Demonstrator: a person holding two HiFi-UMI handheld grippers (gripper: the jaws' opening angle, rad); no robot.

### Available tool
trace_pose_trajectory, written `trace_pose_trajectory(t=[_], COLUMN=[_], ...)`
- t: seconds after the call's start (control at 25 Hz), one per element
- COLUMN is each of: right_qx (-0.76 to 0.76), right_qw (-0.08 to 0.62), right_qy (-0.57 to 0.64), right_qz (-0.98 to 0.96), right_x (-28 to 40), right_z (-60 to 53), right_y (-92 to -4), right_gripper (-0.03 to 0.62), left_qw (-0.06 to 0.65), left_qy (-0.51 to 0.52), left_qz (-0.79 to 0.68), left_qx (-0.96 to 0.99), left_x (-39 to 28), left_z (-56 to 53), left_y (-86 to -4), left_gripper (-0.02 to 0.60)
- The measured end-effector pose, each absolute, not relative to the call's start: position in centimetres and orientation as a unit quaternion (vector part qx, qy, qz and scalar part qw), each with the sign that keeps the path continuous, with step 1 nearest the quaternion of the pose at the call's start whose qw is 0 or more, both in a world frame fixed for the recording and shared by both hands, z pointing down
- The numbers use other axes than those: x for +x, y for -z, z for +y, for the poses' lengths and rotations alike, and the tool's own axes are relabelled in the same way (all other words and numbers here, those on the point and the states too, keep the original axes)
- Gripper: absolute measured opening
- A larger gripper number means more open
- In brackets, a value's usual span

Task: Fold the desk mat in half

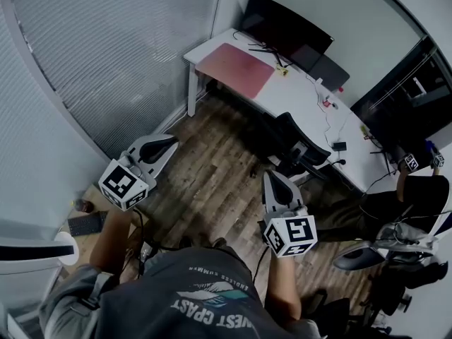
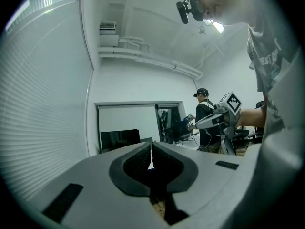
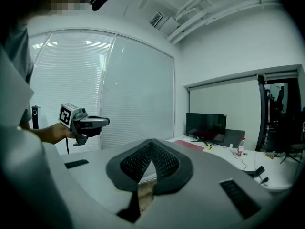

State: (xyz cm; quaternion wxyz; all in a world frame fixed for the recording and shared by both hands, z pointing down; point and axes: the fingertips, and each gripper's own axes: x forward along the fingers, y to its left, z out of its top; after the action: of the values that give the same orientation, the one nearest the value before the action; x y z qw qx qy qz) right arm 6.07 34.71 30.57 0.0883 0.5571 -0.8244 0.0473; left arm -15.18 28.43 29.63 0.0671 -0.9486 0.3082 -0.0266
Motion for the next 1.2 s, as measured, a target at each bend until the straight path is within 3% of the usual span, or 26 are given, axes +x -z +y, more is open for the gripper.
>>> trace_pose_trajectory(t=[1.2], right_qx=[0.486], right_qw=[0.068], right_qy=[-0.073], right_qz=[-0.868], right_x=[13.6], right_z=[19.1], right_y=[-33.0], right_gripper=[0.025], left_qw=[0.056], left_qy=[0.078], left_qz=[0.373], left_qx=[-0.923], left_x=[-8.0], left_z=[17.4], left_y=[-30.9], left_gripper=[0.026])
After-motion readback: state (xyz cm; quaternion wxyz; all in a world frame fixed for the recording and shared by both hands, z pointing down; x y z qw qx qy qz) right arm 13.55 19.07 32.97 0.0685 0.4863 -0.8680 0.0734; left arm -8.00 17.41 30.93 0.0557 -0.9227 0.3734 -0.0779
